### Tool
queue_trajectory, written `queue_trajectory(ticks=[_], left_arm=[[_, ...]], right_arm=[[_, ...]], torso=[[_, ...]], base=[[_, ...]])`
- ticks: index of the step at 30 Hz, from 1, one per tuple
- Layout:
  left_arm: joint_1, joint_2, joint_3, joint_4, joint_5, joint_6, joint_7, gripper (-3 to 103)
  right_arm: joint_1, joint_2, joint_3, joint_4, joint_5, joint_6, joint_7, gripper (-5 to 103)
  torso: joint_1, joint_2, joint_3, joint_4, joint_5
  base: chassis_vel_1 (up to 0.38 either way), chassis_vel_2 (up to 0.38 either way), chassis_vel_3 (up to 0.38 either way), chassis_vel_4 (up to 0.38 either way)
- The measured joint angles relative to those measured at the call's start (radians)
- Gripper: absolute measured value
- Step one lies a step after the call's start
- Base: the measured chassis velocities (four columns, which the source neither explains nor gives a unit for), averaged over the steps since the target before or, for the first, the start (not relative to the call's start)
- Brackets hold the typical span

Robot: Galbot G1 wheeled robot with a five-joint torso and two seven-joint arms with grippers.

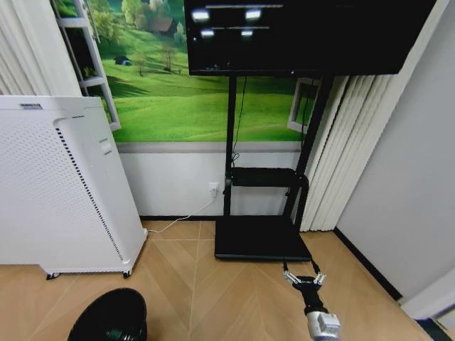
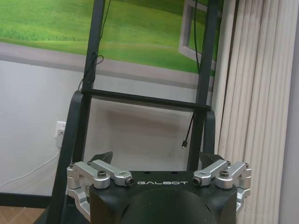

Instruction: Pick up the trash bin and place the garbage on the floor into it.

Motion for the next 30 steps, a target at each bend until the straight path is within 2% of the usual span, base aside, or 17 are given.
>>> queue_trajectory(ticks=[5,14,20,26,30], left_arm=[[0.023,-0.027,0.041,0.017,0.053,-0.014,0.001,3],[0.061,-0.069,0.063,0.040,0.100,-0.030,0.002,3],[0.121,-0.083,0.028,0.042,0.102,-0.058,0.024,3],[0.190,-0.093,-0.051,0.046,0.094,-0.099,0.068,3],[0.178,-0.095,-0.070,0.071,0.094,-0.107,0.080,3]], right_arm=[[0.030,-0.010,-0.002,-0.021,0.010,0.020,-0.001,100],[0.072,-0.015,-0.001,-0.054,0.030,0.027,-0.001,100],[0.101,-0.014,-0.007,-0.083,0.038,0.029,-0.002,100],[0.126,0.002,-0.021,-0.121,0.038,0.042,-0.003,100],[0.128,0.003,-0.023,-0.134,0.043,0.053,-0.003,100]], torso=[[0.000,0.000,0.000,-0.0001,-0.0003],[0.000,0.000,0.000,-0.0001,0.0002],[0.000,0.000,0.000,0.0000,-0.0001],[0.000,0.000,0.000,0.0001,0.0002],[0.000,0.000,0.000,0.0000,-0.0002]], base=[[0.094,0.089,-0.088,-0.103],[-0.013,-0.004,0.007,0.007],[0.000,0.000,0.000,0.000],[0.000,0.000,0.000,0.000],[0.000,0.000,0.000,0.000]])
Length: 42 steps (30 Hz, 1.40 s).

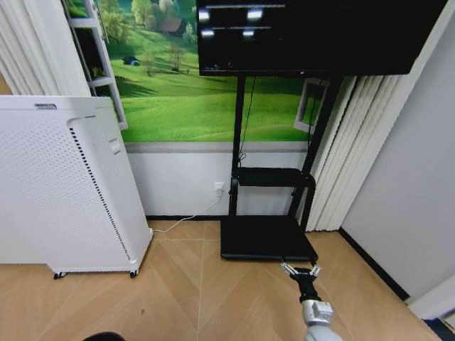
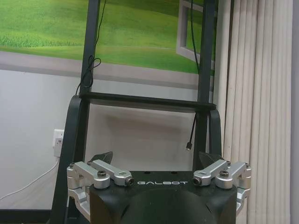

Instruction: Pick up the trash bin and place the garbage on the floor into it.

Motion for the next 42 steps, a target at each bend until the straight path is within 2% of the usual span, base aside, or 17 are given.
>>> queue_trajectory(ticks=[17,26,34,35,37,38,39,41,42], left_arm=[[-0.097,0.021,0.009,0.111,0.029,0.006,0.009,3],[-0.147,0.036,0.019,0.186,0.076,0.000,0.019,3],[-0.129,0.040,0.023,0.198,0.073,-0.005,0.025,2],[-0.126,0.040,0.023,0.203,0.075,-0.003,0.025,7],[-0.124,0.039,0.023,0.206,0.076,-0.002,0.029,7],[-0.123,0.039,0.024,0.208,0.080,-0.002,0.031,17],[-0.123,0.039,0.024,0.208,0.080,-0.002,0.031,17],[-0.128,0.032,0.023,0.215,0.120,-0.007,0.027,28],[-0.128,0.032,0.023,0.215,0.120,-0.007,0.027,28]], right_arm=[[0.004,-0.032,0.020,-0.031,0.037,0.007,0.000,100],[-0.006,-0.032,0.027,-0.038,0.044,0.010,0.001,100],[0.007,-0.042,0.032,-0.046,0.055,0.007,0.002,100],[0.010,-0.043,0.032,-0.048,0.058,0.006,0.002,100],[0.011,-0.043,0.032,-0.048,0.059,0.005,0.002,100],[0.013,-0.044,0.032,-0.049,0.061,0.004,0.002,100],[0.013,-0.044,0.032,-0.049,0.061,0.004,0.002,100],[0.014,-0.046,0.032,-0.050,0.070,0.002,0.002,100],[0.014,-0.046,0.032,-0.050,0.070,0.002,0.002,100]], torso=[[0.000,0.000,0.000,0.0000,0.0002],[0.000,0.000,0.000,-0.0001,0.0002],[0.000,0.000,0.000,-0.0001,0.0004],[0.000,0.000,0.000,-0.0001,0.0002],[0.000,0.000,0.000,0.0001,-0.0005],[0.000,0.000,0.000,0.0002,-0.0009],[0.000,0.000,0.000,0.0002,-0.0009],[0.000,0.000,0.000,0.0000,0.0001],[0.000,0.000,0.000,0.0000,0.0001]], base=[[0.000,0.000,0.000,0.000],[0.000,0.000,0.000,0.000],[0.000,0.000,0.000,0.000],[0.000,0.000,0.000,0.000],[0.000,0.000,0.000,0.000],[0.000,0.000,0.000,0.000],[0.000,0.000,0.000,0.000],[0.000,0.000,0.000,0.000],[0.000,0.000,0.000,0.000]])
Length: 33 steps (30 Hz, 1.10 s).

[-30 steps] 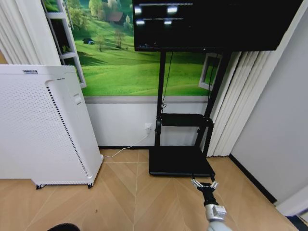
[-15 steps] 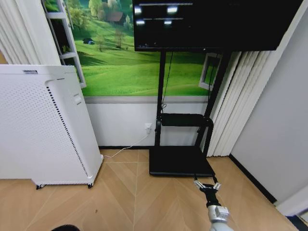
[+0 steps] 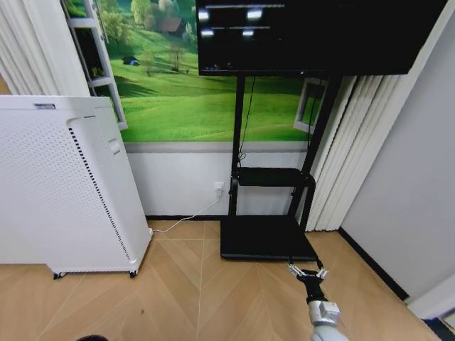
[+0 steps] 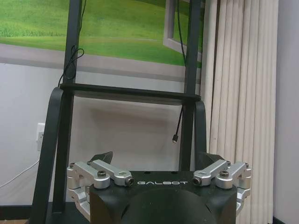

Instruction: Pick up the trash bin and place the garbage on the floor into it.

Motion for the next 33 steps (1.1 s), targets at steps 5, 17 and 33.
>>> queue_trajectory(ticks=[5,17,33], left_arm=[[-0.001,-0.004,-0.011,0.006,0.030,-0.006,-0.005,49],[0.062,-0.028,-0.062,-0.148,0.229,-0.192,0.321,93],[-0.214,0.098,0.070,-0.540,0.322,-0.164,0.183,100]], right_arm=[[-0.003,-0.008,0.006,-0.008,0.017,0.000,0.001,100],[0.002,-0.011,0.000,0.011,0.029,-0.034,-0.025,100],[-0.174,-0.075,-0.006,0.382,-0.030,-0.273,-0.147,100]], torso=[[0.000,0.000,0.000,0.0000,-0.0002],[0.000,0.000,0.000,0.0002,0.0000],[0.000,0.000,0.000,0.0004,-0.0001]], base=[[0.000,0.000,0.000,0.000],[0.000,0.000,0.000,0.000],[0.000,0.000,0.000,0.000]])
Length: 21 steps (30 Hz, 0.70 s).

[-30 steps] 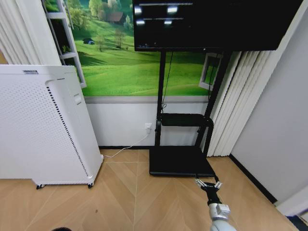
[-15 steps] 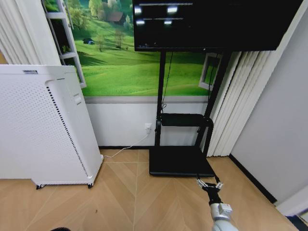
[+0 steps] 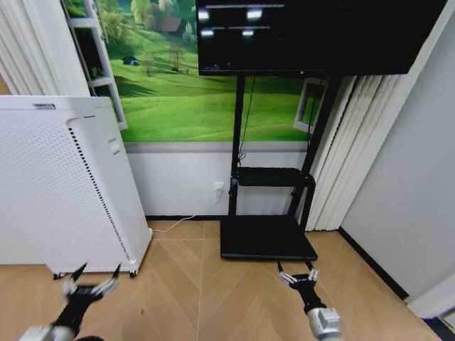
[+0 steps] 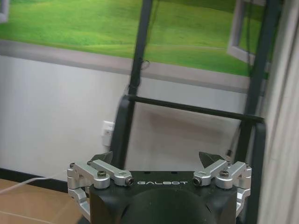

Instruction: Pick up the trash bin and place the garbage on the floor into it.

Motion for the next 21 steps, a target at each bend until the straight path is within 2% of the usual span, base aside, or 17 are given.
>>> queue_trajectory(ticks=[1,2,5,8,14,21], left_arm=[[-0.006,-0.003,0.012,-0.006,-0.001,0.008,-0.010,100],[-0.006,-0.003,0.012,-0.006,-0.001,0.008,-0.010,100],[-0.024,-0.010,0.035,-0.001,0.017,0.017,-0.025,100],[-0.024,-0.013,0.037,0.011,0.019,0.015,-0.027,100],[-0.046,-0.001,0.038,0.033,0.016,0.003,-0.024,100],[-0.099,0.034,0.064,0.062,-0.006,0.010,-0.020,100]], right_arm=[[-0.017,-0.002,0.003,0.043,0.021,-0.035,-0.001,100],[-0.017,-0.002,0.003,0.043,0.021,-0.035,-0.001,100],[-0.084,0.036,0.053,0.138,0.046,-0.096,0.000,100],[-0.135,0.044,0.102,0.183,0.046,-0.111,-0.005,100],[-0.184,0.077,0.204,0.208,0.033,-0.097,-0.012,100],[-0.154,0.092,0.249,0.162,0.005,-0.077,0.003,100]], torso=[[0.000,0.000,0.000,0.0007,0.0004],[0.000,0.000,0.000,0.0007,0.0004],[0.000,0.000,0.000,-0.0004,0.0005],[0.000,0.000,0.000,-0.0006,-0.0003],[0.000,0.000,0.000,-0.0004,0.0001],[0.000,0.000,0.000,-0.0003,0.0003]], base=[[0.000,0.000,0.000,0.000],[0.000,0.000,0.000,0.000],[0.000,0.000,0.000,0.000],[0.000,0.000,0.000,0.000],[0.000,0.000,0.000,0.000],[0.000,0.000,0.000,0.000]])
